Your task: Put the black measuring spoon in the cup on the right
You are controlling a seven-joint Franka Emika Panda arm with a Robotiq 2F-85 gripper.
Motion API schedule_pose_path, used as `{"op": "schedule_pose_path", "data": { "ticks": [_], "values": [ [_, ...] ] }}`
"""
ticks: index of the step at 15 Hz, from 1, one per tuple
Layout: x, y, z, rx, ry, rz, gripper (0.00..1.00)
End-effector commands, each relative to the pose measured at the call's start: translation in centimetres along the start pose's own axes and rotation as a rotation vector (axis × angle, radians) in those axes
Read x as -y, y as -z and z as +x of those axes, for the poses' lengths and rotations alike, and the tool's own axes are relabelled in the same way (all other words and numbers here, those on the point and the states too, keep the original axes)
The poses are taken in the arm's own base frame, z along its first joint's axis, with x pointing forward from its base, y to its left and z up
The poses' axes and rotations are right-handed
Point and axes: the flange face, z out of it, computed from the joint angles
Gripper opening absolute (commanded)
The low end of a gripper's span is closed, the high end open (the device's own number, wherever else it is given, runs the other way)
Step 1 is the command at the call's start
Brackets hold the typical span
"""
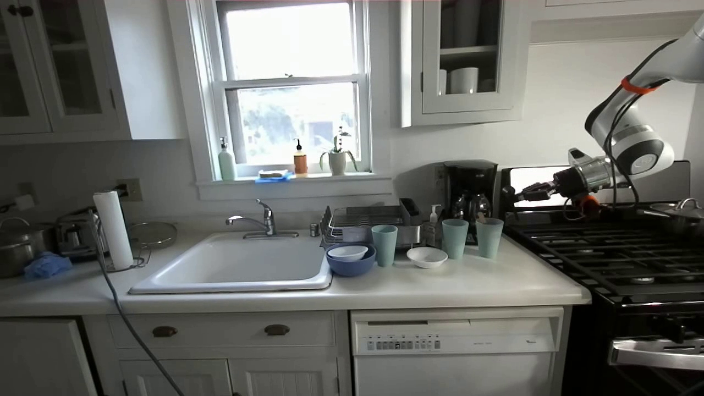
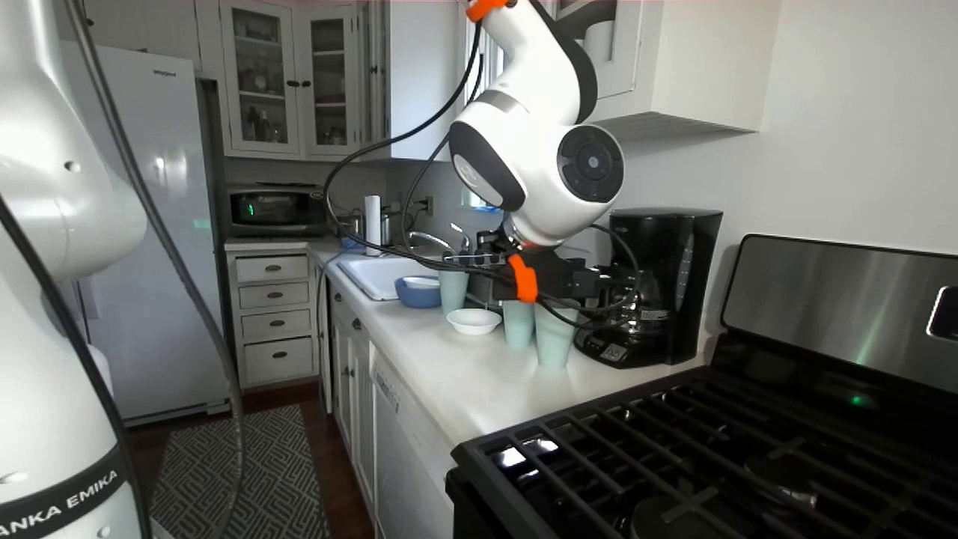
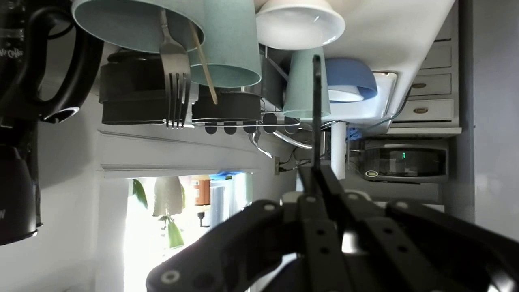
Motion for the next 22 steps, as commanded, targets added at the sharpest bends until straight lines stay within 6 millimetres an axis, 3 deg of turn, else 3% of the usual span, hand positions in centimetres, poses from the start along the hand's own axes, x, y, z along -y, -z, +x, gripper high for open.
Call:
{"op": "schedule_pose_path", "data": {
  "ticks": [1,10,22],
  "values": [
    [0.3,-0.9,1.1,-0.043,-0.091,-0.029,0.02],
    [-2.2,-2.5,1.5,-0.085,-0.305,-0.213,0.02],
    [-7.0,-7.0,1.0,-0.070,-0.406,-0.425,0.01]
  ]
}}
